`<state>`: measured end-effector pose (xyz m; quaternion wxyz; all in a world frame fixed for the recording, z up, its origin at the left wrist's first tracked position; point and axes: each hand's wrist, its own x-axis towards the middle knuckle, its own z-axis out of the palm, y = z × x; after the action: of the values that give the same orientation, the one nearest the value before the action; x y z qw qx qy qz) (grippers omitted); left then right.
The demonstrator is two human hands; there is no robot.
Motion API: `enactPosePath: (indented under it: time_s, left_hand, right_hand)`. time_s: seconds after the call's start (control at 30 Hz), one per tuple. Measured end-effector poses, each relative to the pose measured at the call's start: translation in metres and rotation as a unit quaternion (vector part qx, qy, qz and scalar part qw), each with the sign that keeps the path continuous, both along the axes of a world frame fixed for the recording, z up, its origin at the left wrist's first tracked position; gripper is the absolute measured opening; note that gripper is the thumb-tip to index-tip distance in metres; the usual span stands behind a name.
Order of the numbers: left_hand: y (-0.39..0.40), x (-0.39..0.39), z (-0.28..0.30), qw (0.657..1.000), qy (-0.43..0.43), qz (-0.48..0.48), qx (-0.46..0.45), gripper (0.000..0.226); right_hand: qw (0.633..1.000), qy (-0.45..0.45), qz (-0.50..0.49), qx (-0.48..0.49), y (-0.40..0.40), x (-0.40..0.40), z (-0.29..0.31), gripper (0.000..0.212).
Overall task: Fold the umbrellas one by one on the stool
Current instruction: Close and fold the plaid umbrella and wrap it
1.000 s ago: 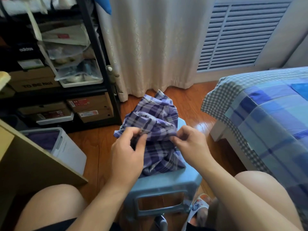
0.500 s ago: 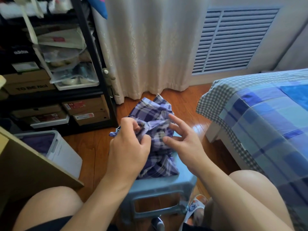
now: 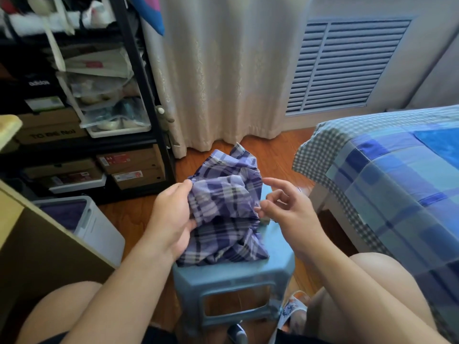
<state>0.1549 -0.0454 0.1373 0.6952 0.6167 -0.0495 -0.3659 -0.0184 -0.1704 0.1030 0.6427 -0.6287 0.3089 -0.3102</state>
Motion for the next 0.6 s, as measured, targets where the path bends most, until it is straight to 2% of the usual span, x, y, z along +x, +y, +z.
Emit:
enactPosePath:
  time_s: [0.03,0.1,0.17,0.2,0.27,0.37,0.47,0.6]
  left_hand:
    - [0.002,-0.003,-0.002,0.999,-0.041,-0.010,0.011,0.021]
    - [0.003,-0.012,-0.008,0.989,-0.142,-0.025,0.032,0.016]
    - [0.003,-0.019,-0.011,0.975,-0.215,-0.019,0.042,0.020]
    - [0.003,-0.021,-0.012,0.971,-0.238,-0.008,0.037,0.020]
    - [0.005,-0.022,-0.011,0.959,-0.281,0.008,0.039,0.013]
    - [0.009,-0.020,-0.011,0.940,-0.335,0.001,0.068,0.007]
    - [0.010,-0.016,-0.014,0.939,-0.333,-0.006,0.082,0.017]
    - [0.012,-0.009,-0.020,0.988,-0.151,0.016,0.040,0.021]
  right_hand:
    - [1.000,0.009,-0.007,-0.008,0.001,0.000,0.001,0.026]
    - [0.993,0.097,-0.015,-0.067,0.004,0.004,-0.003,0.010]
    - [0.968,0.214,-0.003,-0.129,0.009,0.011,-0.012,0.024]
    - [0.961,0.244,0.006,-0.134,0.010,0.012,-0.012,0.028]
    - [0.970,0.219,0.037,-0.102,0.012,0.012,-0.004,0.027]
    - [0.988,0.116,0.075,-0.068,0.013,0.013,0.010,0.024]
    - [0.997,0.052,0.029,-0.042,0.021,0.018,0.007,0.029]
    - [0.999,0.031,-0.029,-0.006,0.029,0.008,-0.010,0.033]
